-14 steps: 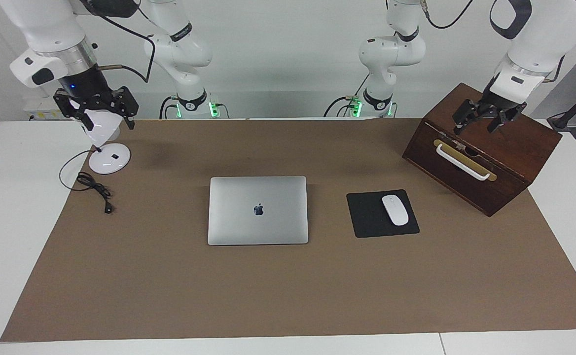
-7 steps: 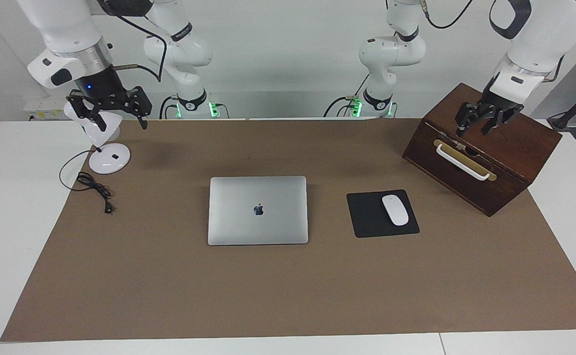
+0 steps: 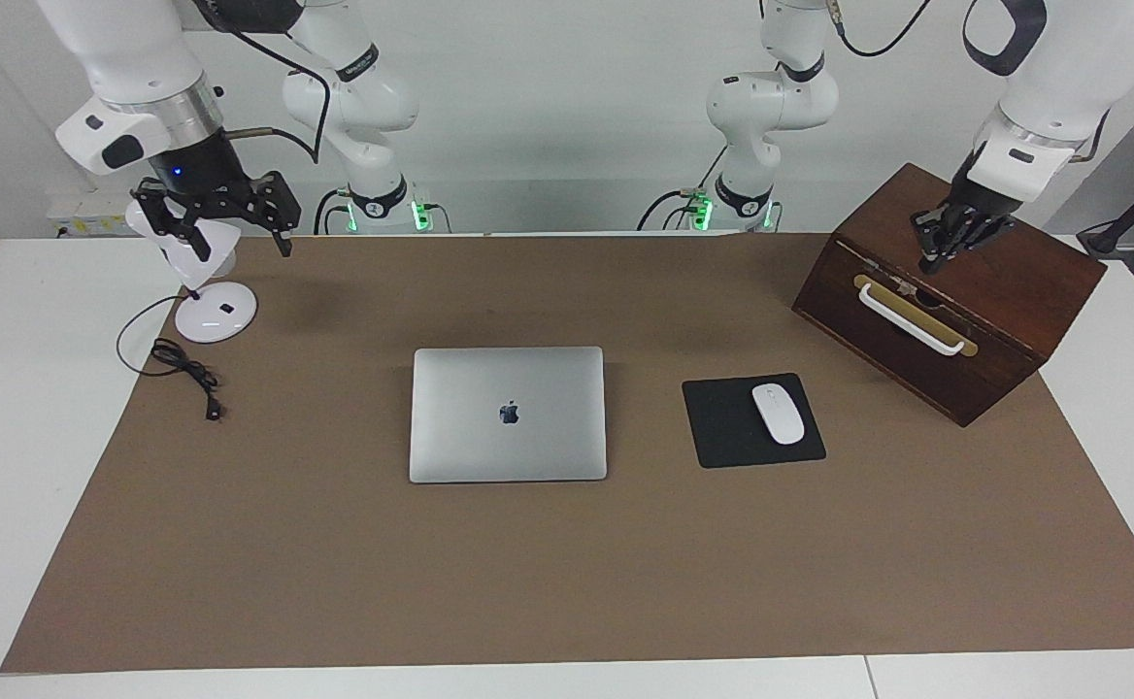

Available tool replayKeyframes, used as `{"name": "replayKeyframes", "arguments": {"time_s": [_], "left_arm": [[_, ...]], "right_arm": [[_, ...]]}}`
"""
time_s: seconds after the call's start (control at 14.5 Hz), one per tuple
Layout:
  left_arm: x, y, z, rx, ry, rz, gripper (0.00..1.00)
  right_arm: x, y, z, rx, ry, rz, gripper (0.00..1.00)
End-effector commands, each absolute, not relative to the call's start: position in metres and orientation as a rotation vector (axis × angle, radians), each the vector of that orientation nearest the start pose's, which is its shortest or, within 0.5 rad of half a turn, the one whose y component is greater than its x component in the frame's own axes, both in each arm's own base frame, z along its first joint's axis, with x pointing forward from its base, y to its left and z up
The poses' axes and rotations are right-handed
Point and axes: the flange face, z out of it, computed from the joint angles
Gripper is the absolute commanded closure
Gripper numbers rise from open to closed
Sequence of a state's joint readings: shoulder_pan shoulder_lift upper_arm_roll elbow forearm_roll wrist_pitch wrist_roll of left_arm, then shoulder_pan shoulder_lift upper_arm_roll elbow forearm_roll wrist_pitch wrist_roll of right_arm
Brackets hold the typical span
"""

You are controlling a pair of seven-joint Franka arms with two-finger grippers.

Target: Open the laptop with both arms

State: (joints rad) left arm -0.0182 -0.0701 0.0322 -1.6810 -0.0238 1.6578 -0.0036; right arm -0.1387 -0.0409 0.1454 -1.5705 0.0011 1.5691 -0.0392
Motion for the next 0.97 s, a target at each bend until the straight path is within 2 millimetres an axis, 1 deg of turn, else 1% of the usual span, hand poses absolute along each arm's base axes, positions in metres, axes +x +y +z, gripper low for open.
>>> {"name": "replayKeyframes", "arguments": {"time_s": [0.0, 0.14, 0.21, 0.28, 0.35, 0.41, 0.48, 0.62, 0.76, 0.9], "left_arm": [[0.544, 0.001, 0.621, -3.201, -0.048, -0.140, 1.00], [0.546, -0.001, 0.619, -3.224, -0.053, -0.178, 1.00], [0.545, -0.001, 0.611, -3.224, -0.055, -0.176, 1.00], [0.544, -0.003, 0.610, -3.223, -0.055, -0.200, 1.00], [0.543, -0.003, 0.602, -3.222, -0.048, -0.203, 1.00], [0.540, -0.004, 0.598, -3.220, -0.039, -0.230, 1.00], [0.538, -0.005, 0.590, -3.218, -0.041, -0.254, 1.00], [0.529, -0.008, 0.575, -3.217, -0.043, -0.311, 1.00], [0.519, -0.025, 0.560, -3.239, -0.021, -0.402, 1.00], [0.512, -0.033, 0.543, -3.235, -0.001, -0.456, 1.00]], "right_arm": [[0.543, 0.003, 0.646, -3.129, -0.053, -0.081, 0.15], [0.544, 0.003, 0.646, -3.129, -0.053, -0.086, 0.15], [0.545, 0.004, 0.647, -3.127, -0.058, -0.103, 0.11], [0.546, 0.005, 0.647, -3.127, -0.058, -0.110, 0.10], [0.547, 0.006, 0.646, -3.126, -0.060, -0.112, 0.11], [0.547, 0.006, 0.646, -3.125, -0.065, -0.115, 0.08], [0.547, 0.005, 0.646, -3.125, -0.062, -0.115, 0.00], [0.548, 0.005, 0.645, -3.124, -0.062, -0.115, 0.00], [0.548, 0.006, 0.644, -3.123, -0.060, -0.115, 0.00], [0.548, 0.007, 0.637, -3.123, -0.054, -0.100, 0.00]]}}
